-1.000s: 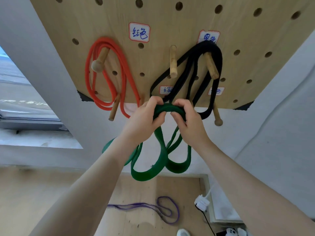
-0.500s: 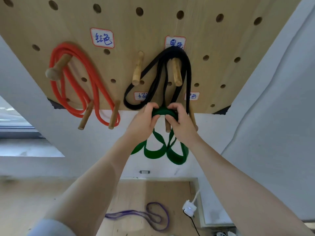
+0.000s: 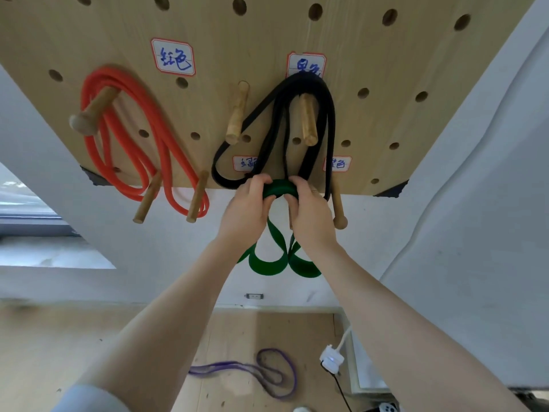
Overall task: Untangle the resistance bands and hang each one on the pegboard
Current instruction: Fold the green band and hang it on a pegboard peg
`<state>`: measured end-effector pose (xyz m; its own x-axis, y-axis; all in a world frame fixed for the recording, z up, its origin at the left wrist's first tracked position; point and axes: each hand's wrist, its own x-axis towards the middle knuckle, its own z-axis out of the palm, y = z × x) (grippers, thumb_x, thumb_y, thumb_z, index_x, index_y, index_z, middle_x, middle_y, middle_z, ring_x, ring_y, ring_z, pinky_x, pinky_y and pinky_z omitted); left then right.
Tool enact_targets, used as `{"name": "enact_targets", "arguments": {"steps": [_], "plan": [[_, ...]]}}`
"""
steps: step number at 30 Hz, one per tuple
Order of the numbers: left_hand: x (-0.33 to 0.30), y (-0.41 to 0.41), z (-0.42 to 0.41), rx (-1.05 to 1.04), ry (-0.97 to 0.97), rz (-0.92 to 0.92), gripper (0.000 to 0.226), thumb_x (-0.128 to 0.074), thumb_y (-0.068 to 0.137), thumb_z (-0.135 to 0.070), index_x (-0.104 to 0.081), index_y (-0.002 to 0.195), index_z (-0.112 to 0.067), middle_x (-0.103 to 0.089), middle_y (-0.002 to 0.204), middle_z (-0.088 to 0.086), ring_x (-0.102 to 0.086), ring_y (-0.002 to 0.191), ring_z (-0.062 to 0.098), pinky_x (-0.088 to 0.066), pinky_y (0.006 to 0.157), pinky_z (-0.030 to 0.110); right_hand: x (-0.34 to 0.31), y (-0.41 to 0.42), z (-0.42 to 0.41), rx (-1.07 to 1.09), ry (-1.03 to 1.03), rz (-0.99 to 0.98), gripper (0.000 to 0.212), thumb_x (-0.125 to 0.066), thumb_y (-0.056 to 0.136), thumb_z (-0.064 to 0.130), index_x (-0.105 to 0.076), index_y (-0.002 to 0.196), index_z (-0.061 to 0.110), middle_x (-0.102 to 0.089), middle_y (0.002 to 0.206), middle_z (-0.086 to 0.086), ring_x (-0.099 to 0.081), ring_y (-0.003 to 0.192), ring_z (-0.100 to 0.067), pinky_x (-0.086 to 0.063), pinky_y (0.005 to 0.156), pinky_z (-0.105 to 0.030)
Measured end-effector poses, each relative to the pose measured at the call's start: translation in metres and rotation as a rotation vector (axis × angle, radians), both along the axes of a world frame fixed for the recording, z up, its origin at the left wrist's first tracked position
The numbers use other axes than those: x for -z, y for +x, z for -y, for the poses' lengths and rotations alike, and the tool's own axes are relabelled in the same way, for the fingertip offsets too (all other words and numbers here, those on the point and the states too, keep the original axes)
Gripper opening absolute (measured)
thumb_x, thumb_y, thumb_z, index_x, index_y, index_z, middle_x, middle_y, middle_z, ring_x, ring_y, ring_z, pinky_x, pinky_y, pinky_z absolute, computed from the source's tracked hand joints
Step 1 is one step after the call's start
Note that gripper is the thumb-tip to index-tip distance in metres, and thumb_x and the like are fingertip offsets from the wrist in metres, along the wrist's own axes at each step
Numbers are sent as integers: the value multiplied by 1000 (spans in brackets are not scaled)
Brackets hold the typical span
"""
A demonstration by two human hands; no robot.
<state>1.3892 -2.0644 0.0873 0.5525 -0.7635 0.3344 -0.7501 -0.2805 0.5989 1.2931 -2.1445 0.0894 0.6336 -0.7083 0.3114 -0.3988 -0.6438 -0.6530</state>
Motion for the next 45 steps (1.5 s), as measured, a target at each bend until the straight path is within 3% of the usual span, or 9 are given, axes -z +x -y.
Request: {"name": "enact_targets", "arguments": {"steps": [6, 14, 19, 23, 28, 32, 38, 42, 45], "plan": [[4, 0, 7, 78, 56, -138, 36, -45, 96, -11, -37, 131, -11, -50, 127, 11, -50, 110, 22, -43, 91, 29, -4, -5, 11, -57, 7, -57, 41, -50, 94, 16, -48, 135, 11, -47, 140, -7, -41, 129, -22, -28, 105, -22], [2, 0, 1, 195, 110, -237, 41, -50, 94, -14, -37, 133, -20, -53, 128, 4, -49, 102, 9, -35, 86, 18, -23, -37, 31, 243, 125, 158, 22, -61, 85, 19, -43, 95, 11, -51, 81, 3, -52, 73, -19, -42, 59, -23], [-2, 4, 3, 159, 223, -242, 50, -51, 94, -17, -33, 140, -17, -50, 135, 4, -48, 121, 19, -31, 91, 18, -25, -22, 45, 161, 167, -77, 51, -63, 84, 41, -46, 116, 4, -58, 109, -10, -55, 98, -27, -49, 81, -40], [-2, 9, 4, 122, 236, -184, 47, -53, 93, -19, -40, 138, -16, -52, 132, 5, -49, 119, 20, -31, 90, 18, -34, -3, 45, 247, -1, -201, 58, -57, 81, 59, -48, 103, 7, -58, 103, -12, -58, 90, -30, -50, 73, -40], [-4, 2, 1, 167, 186, -194, 62, -60, 88, -14, -32, 143, -23, -44, 140, 0, -42, 124, 10, -28, 95, 16, -37, 3, 48, 313, -26, -154, 30, -55, 90, 33, -51, 105, 7, -55, 106, -14, -54, 78, -25, -38, 62, -30], [-5, -1, -2, 254, 118, -79, 49, -53, 93, -12, -41, 139, -23, -45, 137, 0, -41, 122, 10, -29, 99, 17, -38, -7, 58, 266, -32, 101, 20, -54, 89, 22, -52, 98, 4, -60, 90, -13, -57, 81, -27, -46, 64, -36], [-6, -2, 0, 170, 117, -2, 45, -52, 93, -11, -47, 136, -26, -48, 133, 4, -45, 121, 20, -34, 100, 23, -22, -11, 54, 184, -117, -204, 35, -53, 93, 32, -51, 111, 2, -58, 110, -17, -58, 93, -31, -45, 67, -36], [-5, -6, -11, 129, 159, 10, 47, -50, 94, -14, -41, 140, -22, -43, 140, 5, -41, 127, 22, -37, 106, 34, -26, -20, 48, 150, 175, -43, 55, -65, 84, 37, -46, 122, 3, -59, 114, -14, -57, 104, -29, -49, 81, -37], [3, -6, -34, 106, 146, -14, 44, -50, 93, -14, -45, 136, -17, -45, 137, 4, -43, 125, 21, -36, 104, 30, -20, -40, 17, 219, -95, 1, 67, -62, 85, 32, -32, 139, 3, -41, 139, -17, -41, 123, -32, -38, 101, -40]]}}
